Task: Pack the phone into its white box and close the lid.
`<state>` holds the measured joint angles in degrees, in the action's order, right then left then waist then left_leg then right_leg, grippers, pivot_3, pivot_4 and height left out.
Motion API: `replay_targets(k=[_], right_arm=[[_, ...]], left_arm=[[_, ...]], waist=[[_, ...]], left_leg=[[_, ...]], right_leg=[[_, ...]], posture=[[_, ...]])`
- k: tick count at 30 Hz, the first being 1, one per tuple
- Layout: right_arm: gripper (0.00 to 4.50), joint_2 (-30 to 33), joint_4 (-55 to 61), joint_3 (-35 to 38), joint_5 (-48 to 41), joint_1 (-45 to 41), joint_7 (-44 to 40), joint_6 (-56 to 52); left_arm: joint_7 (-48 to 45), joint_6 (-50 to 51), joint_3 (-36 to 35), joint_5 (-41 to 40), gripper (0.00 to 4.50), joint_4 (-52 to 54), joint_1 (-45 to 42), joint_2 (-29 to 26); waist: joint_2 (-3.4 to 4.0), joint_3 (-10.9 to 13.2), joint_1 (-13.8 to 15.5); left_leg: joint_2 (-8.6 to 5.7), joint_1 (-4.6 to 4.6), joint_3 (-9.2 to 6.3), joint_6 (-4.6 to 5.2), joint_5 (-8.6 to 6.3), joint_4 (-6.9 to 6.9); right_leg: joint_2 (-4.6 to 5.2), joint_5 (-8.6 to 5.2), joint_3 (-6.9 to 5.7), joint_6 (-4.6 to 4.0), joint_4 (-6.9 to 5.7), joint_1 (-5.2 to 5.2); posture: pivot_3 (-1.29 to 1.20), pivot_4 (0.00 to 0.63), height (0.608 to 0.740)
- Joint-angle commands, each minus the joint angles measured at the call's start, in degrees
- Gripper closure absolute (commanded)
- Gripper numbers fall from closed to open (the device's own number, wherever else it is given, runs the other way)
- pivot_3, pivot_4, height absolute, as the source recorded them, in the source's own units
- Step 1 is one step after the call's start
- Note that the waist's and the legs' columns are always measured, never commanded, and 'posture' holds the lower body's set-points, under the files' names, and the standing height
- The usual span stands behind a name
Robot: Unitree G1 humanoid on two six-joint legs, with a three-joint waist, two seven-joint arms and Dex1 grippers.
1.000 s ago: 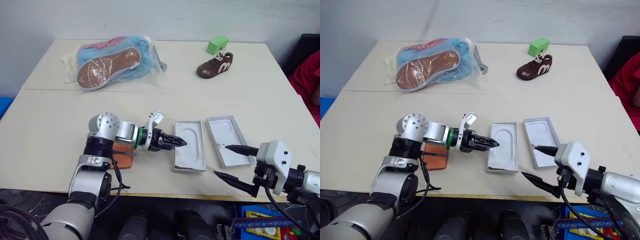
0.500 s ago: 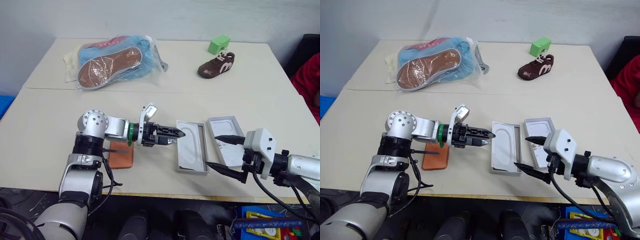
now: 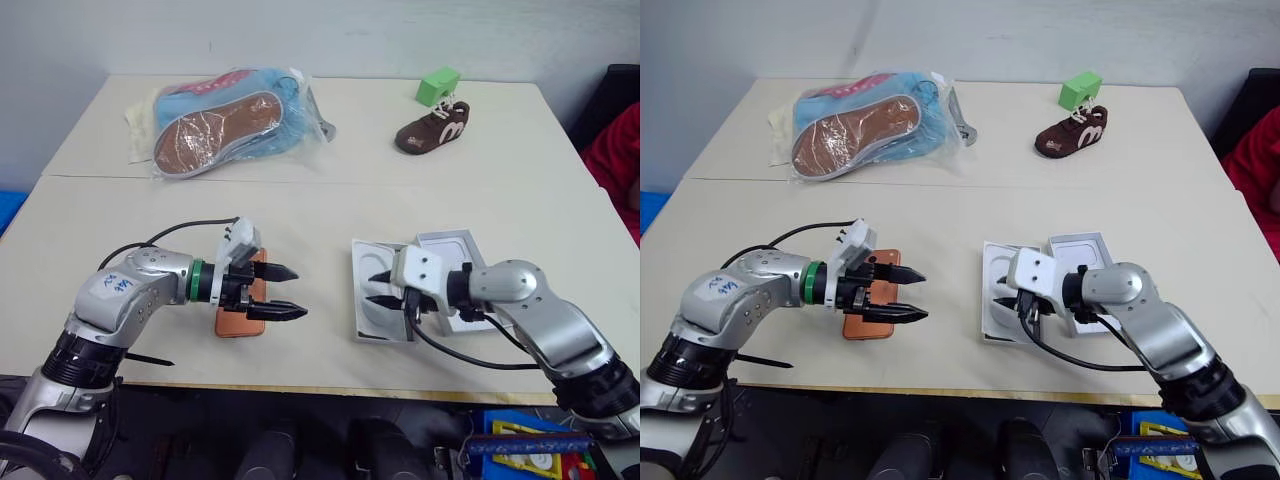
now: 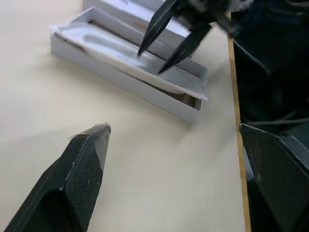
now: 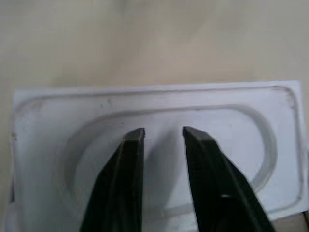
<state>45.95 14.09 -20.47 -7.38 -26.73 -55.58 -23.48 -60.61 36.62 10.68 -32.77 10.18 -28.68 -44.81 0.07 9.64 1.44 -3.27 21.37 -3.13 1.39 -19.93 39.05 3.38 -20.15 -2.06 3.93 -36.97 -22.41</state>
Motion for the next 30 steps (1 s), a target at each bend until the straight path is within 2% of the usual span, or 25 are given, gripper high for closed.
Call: replay_targets(k=[1,5,8,14,19,25,30], right_arm=[[4.47,2.3,-1.9,-1.7,5.1,-2.8,-3.6,5.5],[4.47,6.8,-3.7,-3.2,10.4,-4.9,-8.9,10.1],[4.47,7.6,-4.5,-2.9,11.6,-6.4,-11.0,11.0],[4.47,3.0,-3.5,-1.1,9.1,-8.8,-11.3,6.9],[4.47,-2.5,-4.8,-1.9,10.0,-9.4,-8.4,4.1],[4.47,-2.0,-11.6,-6.1,18.9,-7.2,-6.0,11.4],[4.47,-3.9,-8.6,-3.1,15.7,-7.5,-7.5,9.2]], left_arm=[[-1.1,-8.9,1.4,5.8,0.00,1.8,1.1,1.3],[-1.5,-9.2,0.8,6.7,0.00,1.2,1.7,2.5],[-1.9,-10.3,0.9,8.0,0.00,0.2,1.8,2.8],[-2.2,-10.6,0.7,9.2,0.00,-0.7,1.5,4.1],[-2.3,-10.5,0.4,9.1,0.00,-0.9,1.6,4.6],[-1.9,-10.2,-0.1,9.2,0.00,-0.6,1.9,4.8],[-0.6,-5.4,-4.5,6.4,0.00,0.6,4.7,2.6]], waist=[[0.00,0.0,-0.1],[0.00,0.0,-0.2],[-0.01,0.0,-0.2],[-0.01,0.0,-0.7],[-0.01,0.0,-0.7],[-0.07,0.0,-0.7],[-0.08,0.0,-1.0]], left_leg=[[-0.02,0.00,0.01,0.01,-0.01,0.00],[-0.02,0.01,0.01,0.02,0.00,0.00],[-0.01,0.01,0.01,0.03,0.00,0.01],[0.01,0.01,0.01,0.03,0.01,0.01],[0.01,0.01,0.01,0.04,0.01,0.05],[-0.03,-0.04,0.01,0.04,0.01,0.05],[-0.03,-0.10,0.01,0.04,0.01,0.06]], right_leg=[[0.01,0.00,0.01,0.00,0.00,0.00],[0.00,0.00,0.01,0.01,-0.05,-0.04],[-0.01,0.00,0.01,0.01,-0.07,-0.04],[-0.02,0.00,0.01,0.01,-0.14,-0.06],[-0.02,0.00,0.00,0.01,-0.20,-0.06],[0.00,0.00,0.02,0.01,-0.44,-0.04],[0.00,0.00,0.04,0.01,-0.44,-0.03]], posture=[[0.00,0.150,0.740],[0.00,0.150,0.740],[0.00,0.150,0.740],[0.00,0.150,0.740],[0.00,0.150,0.740],[0.00,0.150,0.740],[0.00,0.150,0.740]])
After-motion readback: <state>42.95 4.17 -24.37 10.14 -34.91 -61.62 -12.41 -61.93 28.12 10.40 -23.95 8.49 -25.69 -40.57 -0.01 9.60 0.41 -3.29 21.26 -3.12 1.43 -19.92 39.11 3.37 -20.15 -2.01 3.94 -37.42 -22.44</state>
